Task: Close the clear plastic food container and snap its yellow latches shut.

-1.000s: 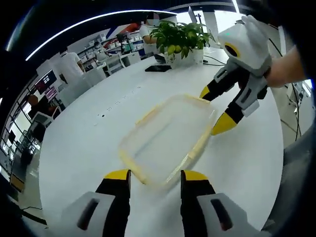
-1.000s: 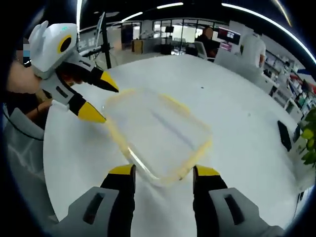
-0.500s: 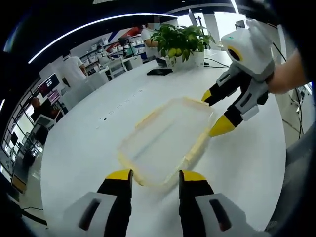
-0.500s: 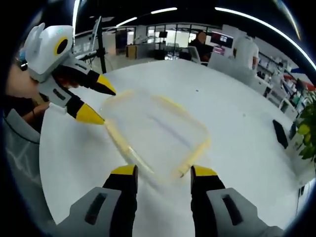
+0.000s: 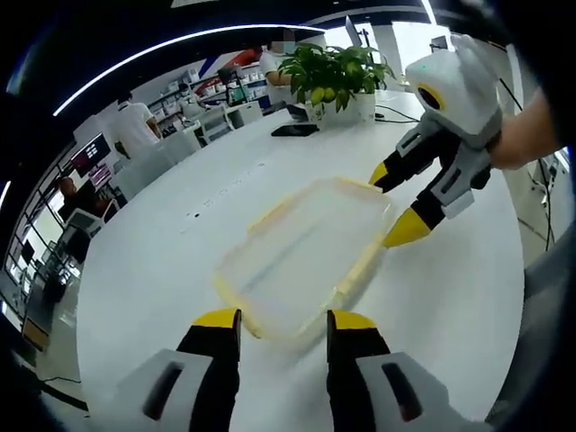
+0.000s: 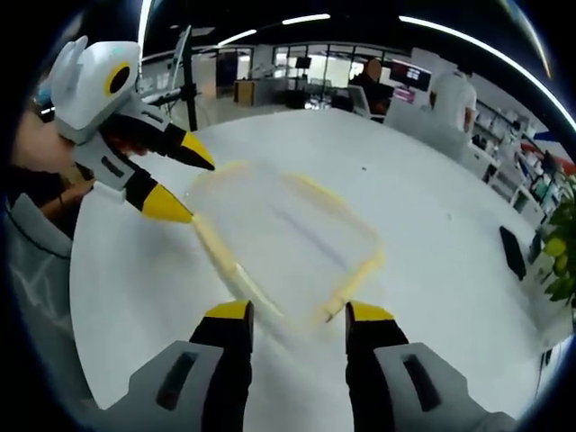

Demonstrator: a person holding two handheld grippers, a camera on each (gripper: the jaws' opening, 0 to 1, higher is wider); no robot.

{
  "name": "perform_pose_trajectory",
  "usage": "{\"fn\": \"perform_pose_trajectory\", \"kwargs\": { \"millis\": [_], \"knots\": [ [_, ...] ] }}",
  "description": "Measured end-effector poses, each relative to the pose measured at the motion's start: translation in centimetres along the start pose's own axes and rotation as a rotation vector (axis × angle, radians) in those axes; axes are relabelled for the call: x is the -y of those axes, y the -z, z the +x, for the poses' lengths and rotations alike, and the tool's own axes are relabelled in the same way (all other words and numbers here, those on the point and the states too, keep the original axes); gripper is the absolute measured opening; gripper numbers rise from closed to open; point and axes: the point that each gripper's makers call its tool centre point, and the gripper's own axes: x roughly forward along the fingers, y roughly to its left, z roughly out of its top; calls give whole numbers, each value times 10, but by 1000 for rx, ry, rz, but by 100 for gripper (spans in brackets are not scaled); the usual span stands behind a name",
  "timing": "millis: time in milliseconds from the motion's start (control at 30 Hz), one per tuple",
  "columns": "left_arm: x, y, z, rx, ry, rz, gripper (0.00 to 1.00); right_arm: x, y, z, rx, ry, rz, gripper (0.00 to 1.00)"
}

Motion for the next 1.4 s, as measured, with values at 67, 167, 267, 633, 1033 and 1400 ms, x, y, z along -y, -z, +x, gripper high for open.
{"fn": "perform_pose_trajectory", "kwargs": {
  "millis": [67,167,267,633,1033,1400],
  "knots": [
    [-2,1,0,1,-2,0,31,-1,-2,2,0,1,0,37],
    [-7,4,-1,4,-7,1,31,-3,-5,6,1,2,-11,37],
    [-16,7,-1,2,-16,0,31,-6,-10,10,5,-2,-22,36],
    [-36,17,-5,-9,-35,23,31,-10,-27,28,13,-15,-44,35],
    [-47,20,-3,-5,-48,26,31,-10,-35,37,9,-19,-53,35],
    [-45,33,-10,-50,-57,-35,34,-9,-34,31,8,-1,-26,36]
  ]
}}
